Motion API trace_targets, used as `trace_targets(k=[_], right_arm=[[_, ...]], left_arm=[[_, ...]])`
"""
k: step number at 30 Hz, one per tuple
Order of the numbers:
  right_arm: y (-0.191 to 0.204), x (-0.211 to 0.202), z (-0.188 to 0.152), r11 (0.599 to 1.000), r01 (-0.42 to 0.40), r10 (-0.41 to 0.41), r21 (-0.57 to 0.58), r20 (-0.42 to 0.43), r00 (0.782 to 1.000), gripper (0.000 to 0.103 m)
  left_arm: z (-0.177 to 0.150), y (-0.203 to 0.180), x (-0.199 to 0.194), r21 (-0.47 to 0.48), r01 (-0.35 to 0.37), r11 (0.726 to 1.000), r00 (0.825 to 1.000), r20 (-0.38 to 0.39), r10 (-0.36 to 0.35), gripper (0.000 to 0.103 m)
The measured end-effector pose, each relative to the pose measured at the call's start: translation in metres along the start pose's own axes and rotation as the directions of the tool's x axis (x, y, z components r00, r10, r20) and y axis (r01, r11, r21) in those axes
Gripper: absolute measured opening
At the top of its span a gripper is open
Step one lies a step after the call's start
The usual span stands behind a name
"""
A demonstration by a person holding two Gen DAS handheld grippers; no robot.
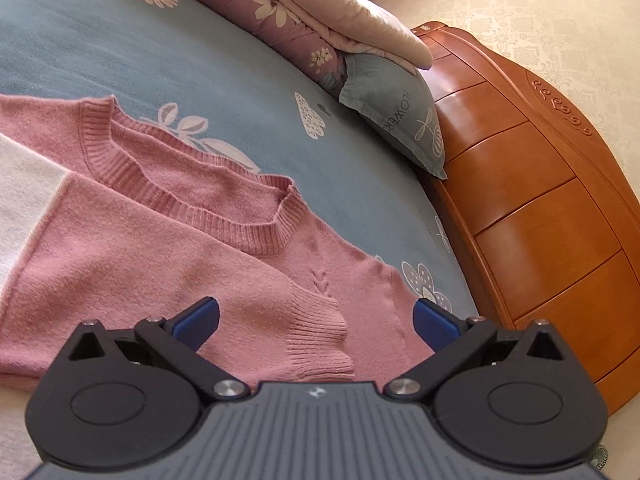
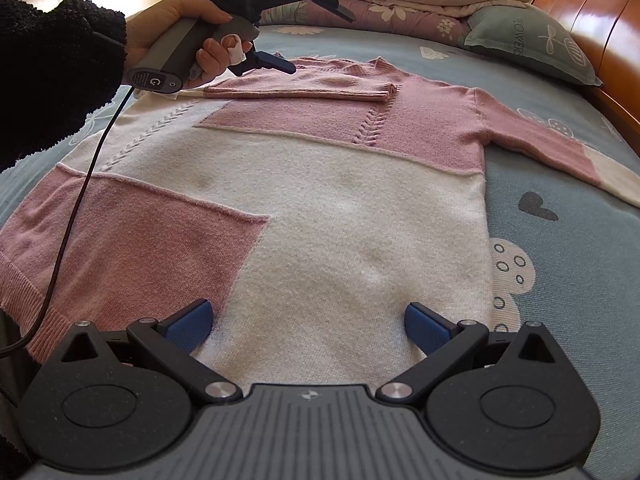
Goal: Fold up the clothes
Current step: 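Lower the sleeve onto the sweater body and open the left tool, then lift the open left tool away from the folded sleeve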
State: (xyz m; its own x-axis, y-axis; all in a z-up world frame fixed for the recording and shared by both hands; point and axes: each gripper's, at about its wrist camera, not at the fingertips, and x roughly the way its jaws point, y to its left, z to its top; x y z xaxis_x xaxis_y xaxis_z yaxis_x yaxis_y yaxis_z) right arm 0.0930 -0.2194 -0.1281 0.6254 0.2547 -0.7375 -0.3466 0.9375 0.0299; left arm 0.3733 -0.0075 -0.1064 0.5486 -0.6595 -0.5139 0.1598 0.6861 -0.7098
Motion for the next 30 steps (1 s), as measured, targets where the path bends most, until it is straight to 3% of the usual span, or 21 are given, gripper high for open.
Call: trace_targets(k=[2, 4, 8, 11, 16, 22, 26, 30], right_arm=[[0.000, 0.000, 0.000, 1.000, 0.000, 0.000, 0.000, 0.000, 1.000, 0.103], [0.000, 0.000, 0.001, 1.000, 0.001, -0.001, 0.000, -0.006, 1.000, 0.103], [0.002, 0.000, 0.002, 1.000, 0.006, -0.006, 0.002, -0.008, 1.000, 0.103], [0.002, 0.000, 0.002, 1.000, 0.011, -0.011, 0.005, -0.011, 1.000, 0.103], [0.002, 0.000, 0.002, 1.000, 0.014, -0.014, 0.007, -0.012, 1.000, 0.103], [0.004, 0.001, 0.003, 1.000, 0.024, -0.024, 0.014, -0.020, 1.000, 0.103], [0.004, 0.001, 0.004, 0.999, 0.029, -0.029, 0.019, -0.028, 0.999, 0.103], [0.005, 0.002, 0.005, 0.999, 0.034, -0.034, 0.023, -0.032, 0.999, 0.103]], left_arm=[[-0.009, -0.002, 0.019, -0.003, 0.022, 1.000, 0.996, -0.083, -0.023, 0.102], [-0.011, -0.012, 0.018, 0.049, 0.010, 0.999, 0.997, -0.078, -0.007, 0.102], [0.000, -0.009, -0.007, 0.033, 0.040, 0.999, 0.996, -0.085, -0.037, 0.102], [0.014, 0.003, -0.045, 0.069, 0.016, 0.998, 0.999, -0.050, -0.012, 0.102], [0.028, 0.043, -0.112, 0.118, -0.094, 0.989, 0.995, -0.002, 0.095, 0.102], [0.018, 0.113, -0.139, 0.030, -0.229, 0.973, 0.973, -0.012, 0.229, 0.102], [0.016, 0.124, -0.150, -0.010, -0.153, 0.988, 0.988, 0.033, 0.153, 0.102], [0.021, 0.122, -0.159, 0.020, -0.193, 0.981, 0.978, 0.089, 0.191, 0.102]])
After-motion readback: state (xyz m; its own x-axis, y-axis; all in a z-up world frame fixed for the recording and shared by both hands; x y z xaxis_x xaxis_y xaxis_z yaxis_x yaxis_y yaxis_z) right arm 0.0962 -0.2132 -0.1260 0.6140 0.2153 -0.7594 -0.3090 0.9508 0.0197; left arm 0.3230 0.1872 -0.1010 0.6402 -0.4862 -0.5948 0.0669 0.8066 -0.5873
